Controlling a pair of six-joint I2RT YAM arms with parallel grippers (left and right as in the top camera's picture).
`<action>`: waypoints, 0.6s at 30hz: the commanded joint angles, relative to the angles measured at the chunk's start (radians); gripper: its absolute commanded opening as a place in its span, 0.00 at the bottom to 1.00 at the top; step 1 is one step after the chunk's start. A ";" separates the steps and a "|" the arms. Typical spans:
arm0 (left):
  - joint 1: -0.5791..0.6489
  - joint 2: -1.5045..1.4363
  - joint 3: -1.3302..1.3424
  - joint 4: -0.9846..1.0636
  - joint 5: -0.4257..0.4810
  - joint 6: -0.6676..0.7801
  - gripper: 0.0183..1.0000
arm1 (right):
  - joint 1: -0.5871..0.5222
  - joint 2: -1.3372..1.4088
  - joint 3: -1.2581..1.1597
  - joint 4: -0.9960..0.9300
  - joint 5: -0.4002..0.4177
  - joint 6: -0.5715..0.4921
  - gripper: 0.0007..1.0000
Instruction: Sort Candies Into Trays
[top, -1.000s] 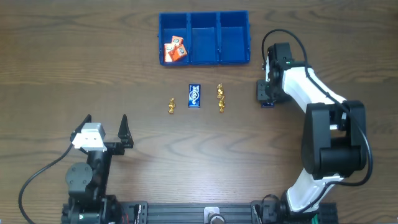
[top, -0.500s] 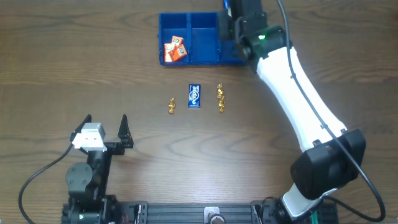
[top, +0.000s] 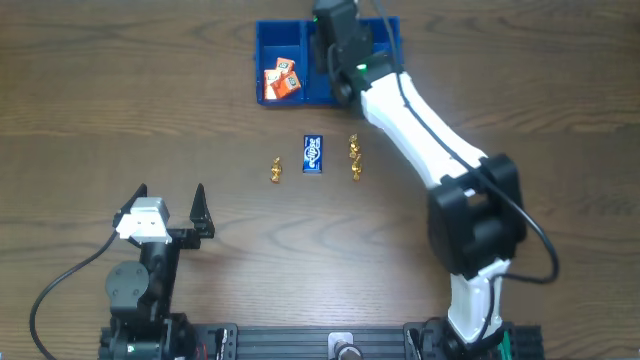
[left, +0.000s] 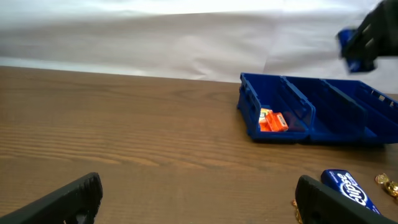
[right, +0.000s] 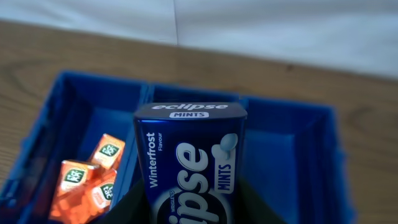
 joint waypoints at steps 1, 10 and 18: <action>0.005 -0.007 -0.015 -0.040 0.026 0.003 1.00 | 0.008 0.024 0.006 0.029 -0.015 0.051 0.11; 0.005 -0.007 -0.015 -0.040 0.026 0.003 1.00 | 0.015 0.026 0.006 0.042 -0.014 0.050 0.14; 0.005 -0.007 -0.015 -0.040 0.026 0.003 1.00 | 0.015 0.026 0.006 0.048 -0.011 0.050 0.96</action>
